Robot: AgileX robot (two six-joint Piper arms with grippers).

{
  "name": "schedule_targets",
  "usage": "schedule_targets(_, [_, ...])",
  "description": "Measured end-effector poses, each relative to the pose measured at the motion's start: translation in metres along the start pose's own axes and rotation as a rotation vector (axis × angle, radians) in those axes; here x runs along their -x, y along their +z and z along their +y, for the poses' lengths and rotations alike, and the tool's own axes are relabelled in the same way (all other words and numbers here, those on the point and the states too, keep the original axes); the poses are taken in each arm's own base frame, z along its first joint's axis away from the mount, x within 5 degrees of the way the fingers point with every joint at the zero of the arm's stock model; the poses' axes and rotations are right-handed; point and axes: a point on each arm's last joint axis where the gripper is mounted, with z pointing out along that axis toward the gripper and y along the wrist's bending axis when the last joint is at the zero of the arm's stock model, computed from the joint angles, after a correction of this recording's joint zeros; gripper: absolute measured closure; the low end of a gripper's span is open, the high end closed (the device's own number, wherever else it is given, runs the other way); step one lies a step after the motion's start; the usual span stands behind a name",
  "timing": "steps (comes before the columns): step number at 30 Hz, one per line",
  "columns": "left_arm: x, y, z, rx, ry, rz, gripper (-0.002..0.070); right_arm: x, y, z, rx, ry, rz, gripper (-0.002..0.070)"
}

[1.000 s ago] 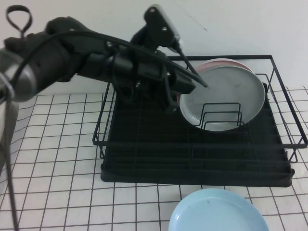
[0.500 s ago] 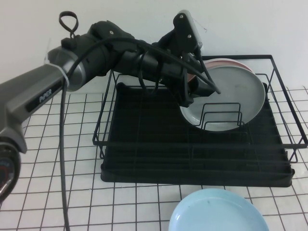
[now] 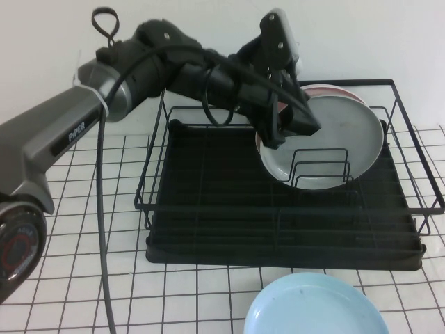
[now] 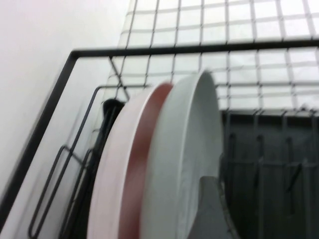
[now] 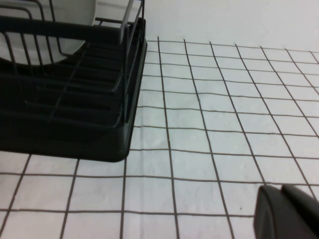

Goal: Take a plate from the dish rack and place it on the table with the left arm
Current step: Grasp the plate from the shelf

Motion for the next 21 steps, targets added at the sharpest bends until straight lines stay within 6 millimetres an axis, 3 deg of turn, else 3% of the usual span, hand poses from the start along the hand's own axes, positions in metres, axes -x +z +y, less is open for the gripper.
schedule_targets(4, [0.016,-0.009,0.001,-0.027,-0.043,-0.029,0.0249,0.000,0.000,0.000,0.000,0.000,0.000,0.0678])
schedule_targets(9, [0.020,-0.011,0.006,0.021,-0.023,-0.041,0.0249,0.000,0.000,0.000,0.000,0.000,0.000,0.0678])
schedule_targets(21, [-0.014,0.010,0.024,0.073,-0.015,-0.039,0.0249,0.000,0.000,0.000,0.000,0.000,0.000,0.0678])
